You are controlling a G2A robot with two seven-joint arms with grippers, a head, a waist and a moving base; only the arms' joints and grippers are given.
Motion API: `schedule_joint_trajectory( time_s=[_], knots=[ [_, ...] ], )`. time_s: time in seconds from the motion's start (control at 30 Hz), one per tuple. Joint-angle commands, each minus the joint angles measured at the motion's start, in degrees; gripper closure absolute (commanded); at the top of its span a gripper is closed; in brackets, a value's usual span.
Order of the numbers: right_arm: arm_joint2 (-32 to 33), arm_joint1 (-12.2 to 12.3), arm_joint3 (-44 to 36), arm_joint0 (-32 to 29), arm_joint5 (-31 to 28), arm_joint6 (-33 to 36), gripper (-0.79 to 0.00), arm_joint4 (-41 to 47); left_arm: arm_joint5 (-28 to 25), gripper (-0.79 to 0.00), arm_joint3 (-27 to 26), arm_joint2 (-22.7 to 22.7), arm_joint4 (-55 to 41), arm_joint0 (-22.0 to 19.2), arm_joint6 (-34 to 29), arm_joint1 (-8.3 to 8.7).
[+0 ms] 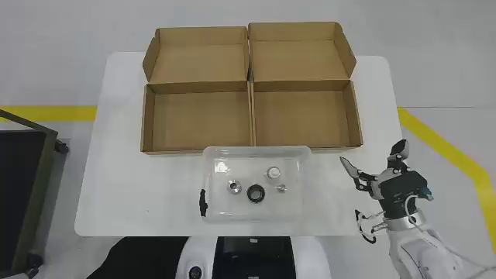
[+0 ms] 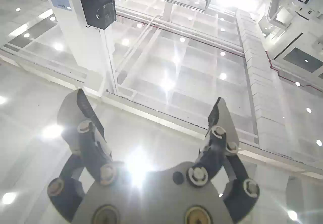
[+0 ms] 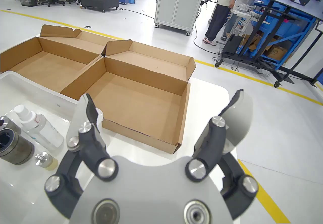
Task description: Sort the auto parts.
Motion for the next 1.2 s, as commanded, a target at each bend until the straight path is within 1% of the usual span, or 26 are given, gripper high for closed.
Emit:
schedule_joint_trajectory(
  time_s=[0.0, 0.5, 0.57, 0.67, 0.97, 1.07, 1.17],
  knots=[
    [0.0, 0.0, 0.0, 0.0, 0.0, 0.0, -0.784, 0.0, 0.0, -0.784, 0.0, 0.0, 0.0, 0.0, 0.0, 0.0],
    [0.0, 0.0, 0.0, 0.0, 0.0, 0.0, -0.785, 0.0, 0.0, -0.785, 0.0, 0.0, 0.0, 0.0, 0.0, 0.0],
    [-0.52, 0.05, 0.02, 0.41, -0.21, 1.66, -0.785, -0.73, 0.0, -0.785, 0.0, 0.0, 0.0, 0.0, 0.0, 0.0],
    [-2.06, 0.19, -0.54, 0.85, -2.36, 4.09, -0.785, -1.58, 0.0, -0.785, 0.0, 0.0, 0.0, 0.0, 0.0, 0.0],
    [-6.62, 1.02, -2.47, 4.19, -12.87, 11.4, -0.785, -5.14, 0.0, -0.785, 0.0, 0.0, 0.0, 0.0, 0.0, 0.0],
    [-9.46, 1.12, -4.48, 4.76, -12.64, 14.79, -0.785, -9.05, 0.0, -0.785, 0.0, 0.0, 0.0, 0.0, 0.0, 0.0],
    [-13.65, 1.21, -5.46, 5.46, -15.01, 16.83, -0.785, -10.74, 0.0, -0.785, 0.0, 0.0, 0.0, 0.0, 0.0, 0.0]
  ],
)
